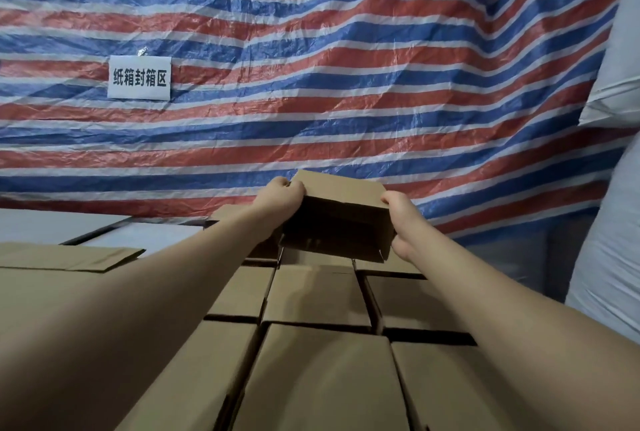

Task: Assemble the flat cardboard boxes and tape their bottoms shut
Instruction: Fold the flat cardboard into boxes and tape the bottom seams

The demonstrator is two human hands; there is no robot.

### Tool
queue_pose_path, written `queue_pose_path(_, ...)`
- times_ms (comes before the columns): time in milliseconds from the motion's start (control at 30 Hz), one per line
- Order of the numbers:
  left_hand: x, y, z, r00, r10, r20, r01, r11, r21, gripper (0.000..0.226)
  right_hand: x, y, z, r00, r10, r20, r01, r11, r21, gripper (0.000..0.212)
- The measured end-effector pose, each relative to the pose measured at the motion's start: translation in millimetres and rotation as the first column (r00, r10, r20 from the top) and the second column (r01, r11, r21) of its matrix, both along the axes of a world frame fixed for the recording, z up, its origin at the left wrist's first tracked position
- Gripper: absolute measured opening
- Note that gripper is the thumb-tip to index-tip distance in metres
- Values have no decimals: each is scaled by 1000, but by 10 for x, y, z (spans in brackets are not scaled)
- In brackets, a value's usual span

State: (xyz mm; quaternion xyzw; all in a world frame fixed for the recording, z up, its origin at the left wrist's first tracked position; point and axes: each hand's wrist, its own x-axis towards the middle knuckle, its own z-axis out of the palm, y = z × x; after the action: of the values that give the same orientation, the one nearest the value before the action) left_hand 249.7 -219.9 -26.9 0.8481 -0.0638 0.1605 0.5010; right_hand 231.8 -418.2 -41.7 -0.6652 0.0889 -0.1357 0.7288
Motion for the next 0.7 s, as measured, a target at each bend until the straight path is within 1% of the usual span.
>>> queue_pose_path(67, 329, -72, -62, 999, 17, 28, -19, 998, 57, 39, 297, -52, -33, 1000, -22, -12, 22, 999, -27, 28)
queue_pose_path(133, 620, -124, -133, 999, 20, 43, -26, 990, 136, 43, 550, -85, -71, 998, -28, -48, 26, 999, -47, 26)
queue_pose_path(233, 994, -124, -267, 998, 58, 34, -65, 961, 267, 56, 861, -111, -155, 995, -64, -71, 58, 995, -81, 31)
queue_pose_path(333, 1262, -99, -395, 993, 97, 65, -115, 898, 425, 65, 1099, -103, -230, 995, -72, -70, 63, 991, -115, 36)
queue_pose_path(500, 1544, -76, -498, 983, 144, 110, -180, 827, 533, 65, 1325, -33, -348, 998, -52, -35, 49, 994, -98, 36)
queue_pose_path(567, 1621, -60, -557, 982, 162, 96, -188, 794, 578, 65, 1420, -31, -430, 998, -46, -40, 40, 990, -135, 36)
queue_pose_path(633, 1667, -32, -638, 982, 182, 57, -178, 765, 619, 65, 1465, 8, -521, 996, -26, -82, 10, 982, -186, 39)
queue_pose_path(700, 1688, -12, -722, 981, 192, 9, -150, 735, 661, 61, 1439, 49, -594, 988, -30, -152, -15, 958, -286, 51)
